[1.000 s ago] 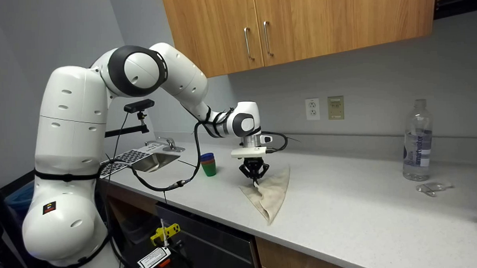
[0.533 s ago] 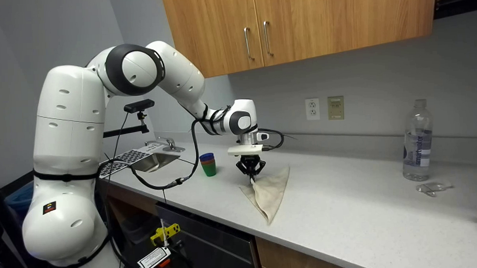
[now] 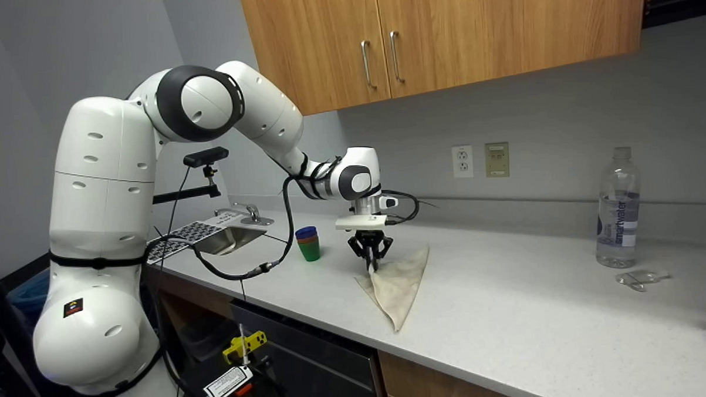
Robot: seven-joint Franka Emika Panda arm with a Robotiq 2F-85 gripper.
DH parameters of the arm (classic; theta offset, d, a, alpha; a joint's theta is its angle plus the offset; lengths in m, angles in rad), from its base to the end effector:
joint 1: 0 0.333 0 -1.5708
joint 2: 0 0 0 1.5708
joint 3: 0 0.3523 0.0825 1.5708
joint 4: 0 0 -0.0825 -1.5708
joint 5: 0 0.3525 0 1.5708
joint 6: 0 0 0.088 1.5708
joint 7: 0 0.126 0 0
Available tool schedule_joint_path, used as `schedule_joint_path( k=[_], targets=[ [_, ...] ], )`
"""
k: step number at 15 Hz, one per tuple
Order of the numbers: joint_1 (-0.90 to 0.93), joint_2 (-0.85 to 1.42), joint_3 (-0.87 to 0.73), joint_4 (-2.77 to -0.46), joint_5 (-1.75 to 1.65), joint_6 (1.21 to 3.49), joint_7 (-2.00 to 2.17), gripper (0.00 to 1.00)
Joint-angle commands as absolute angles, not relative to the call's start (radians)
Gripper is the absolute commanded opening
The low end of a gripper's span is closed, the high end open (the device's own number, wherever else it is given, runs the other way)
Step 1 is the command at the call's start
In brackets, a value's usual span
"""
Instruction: Fold the white cloth on the table
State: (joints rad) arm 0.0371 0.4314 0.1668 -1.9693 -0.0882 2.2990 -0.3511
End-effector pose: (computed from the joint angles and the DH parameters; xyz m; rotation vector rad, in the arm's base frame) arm 0.5855 0.1123 0.2830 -2.9822 -0.9309 0.1458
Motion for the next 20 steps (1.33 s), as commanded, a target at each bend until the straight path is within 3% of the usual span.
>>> schedule_joint_path(
  k=[1, 6, 8, 20],
  targets=[
    [0.049, 0.406, 0.152, -1.99, -0.084, 2.302, -0.328, 0.5],
    [0.045, 0.39, 0.142, -1.994, -0.081, 2.293, -0.307, 0.89],
    [0.042, 0.39, 0.138, -1.993, -0.079, 2.3, -0.304, 1.0],
    [0.095, 0.459, 0.039, -2.04, -0.237, 2.6, -0.132, 1.0]
  ],
)
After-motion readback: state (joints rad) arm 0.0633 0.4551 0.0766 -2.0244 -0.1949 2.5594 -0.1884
